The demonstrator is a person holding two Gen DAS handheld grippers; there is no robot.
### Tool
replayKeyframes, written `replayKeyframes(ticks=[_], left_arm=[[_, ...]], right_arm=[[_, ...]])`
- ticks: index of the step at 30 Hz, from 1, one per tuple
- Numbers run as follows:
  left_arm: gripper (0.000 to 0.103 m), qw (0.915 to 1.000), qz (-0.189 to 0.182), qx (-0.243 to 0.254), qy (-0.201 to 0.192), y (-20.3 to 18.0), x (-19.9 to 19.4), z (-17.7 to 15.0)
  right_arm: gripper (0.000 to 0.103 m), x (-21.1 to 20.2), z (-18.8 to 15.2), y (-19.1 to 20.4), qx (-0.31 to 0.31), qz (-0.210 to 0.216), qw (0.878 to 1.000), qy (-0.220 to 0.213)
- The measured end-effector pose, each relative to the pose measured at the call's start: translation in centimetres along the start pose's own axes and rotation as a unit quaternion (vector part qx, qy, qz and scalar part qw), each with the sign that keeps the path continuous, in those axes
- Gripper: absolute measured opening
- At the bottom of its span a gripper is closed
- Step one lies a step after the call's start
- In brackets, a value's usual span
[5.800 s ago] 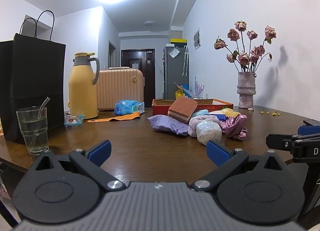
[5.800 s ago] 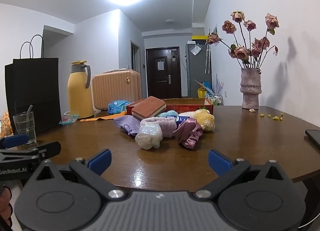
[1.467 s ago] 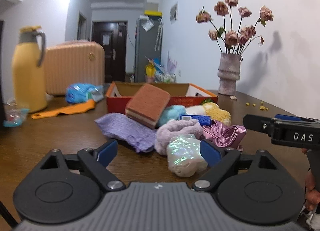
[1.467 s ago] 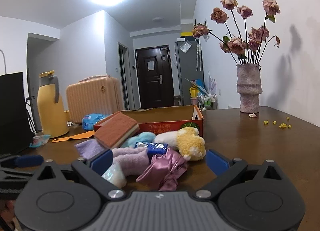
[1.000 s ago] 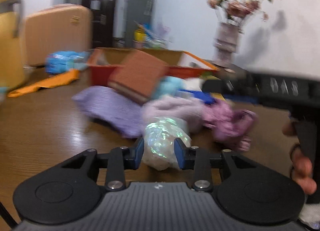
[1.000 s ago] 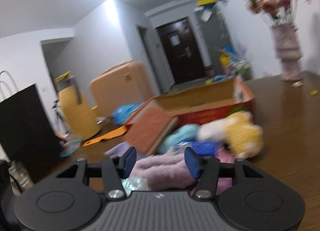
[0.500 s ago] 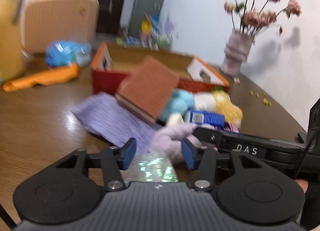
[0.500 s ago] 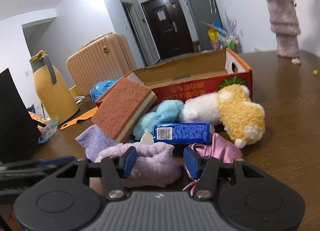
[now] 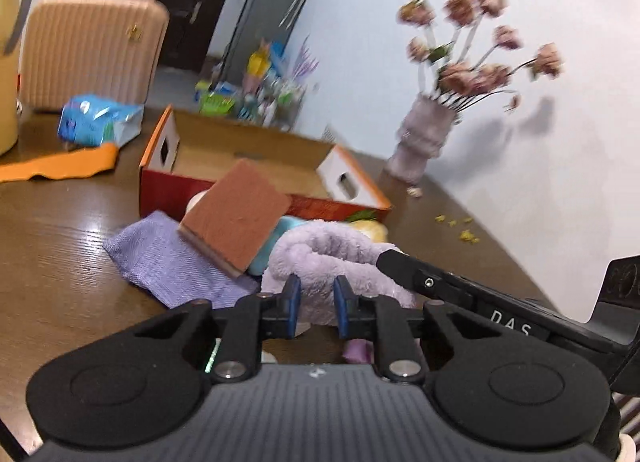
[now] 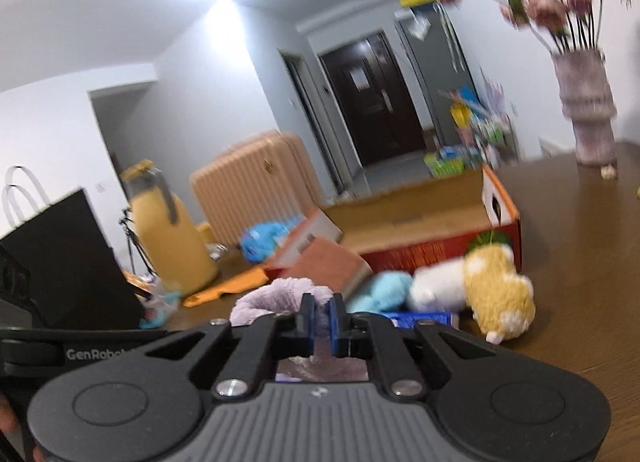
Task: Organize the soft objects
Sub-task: 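Reach the left tool into the pile and grasp the lavender towel, then carry the lavender towel with the left tool and drop it into the box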
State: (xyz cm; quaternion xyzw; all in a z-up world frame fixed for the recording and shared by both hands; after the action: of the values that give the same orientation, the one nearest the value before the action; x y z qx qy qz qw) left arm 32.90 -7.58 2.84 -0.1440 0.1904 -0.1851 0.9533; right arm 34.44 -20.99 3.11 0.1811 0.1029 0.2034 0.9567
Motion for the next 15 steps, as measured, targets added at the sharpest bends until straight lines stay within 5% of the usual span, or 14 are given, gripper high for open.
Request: replayKeyframes(ticks=[5,15], left_arm=[[0.018,0.9996,-0.022,0.015,0.002,-2.0,-3.6,-3.9],[0.023,0.9976,-0.023,0.05,0.041,-1.6,-5.7,-12.7]], right_arm=[[0.007,-5.7,-2.2,1.3,-0.042,0.009,0.999,0.003],[0.009,-9.7,-10.2,0.9,-0.086,-0.012,0.995,0.038]])
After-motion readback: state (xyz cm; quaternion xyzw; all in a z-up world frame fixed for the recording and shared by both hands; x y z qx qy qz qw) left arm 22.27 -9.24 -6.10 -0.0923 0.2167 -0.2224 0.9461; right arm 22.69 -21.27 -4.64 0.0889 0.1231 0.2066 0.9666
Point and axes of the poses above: each gripper's, at about its wrist camera, not at the fingertips, and x roughly the way its jaws point, y to its left, z to its top, the point moved 10 cm from there along x, roughly the way its jaws point, and after that the axes turned 12 degrees about -y, right-handed, at the moved point
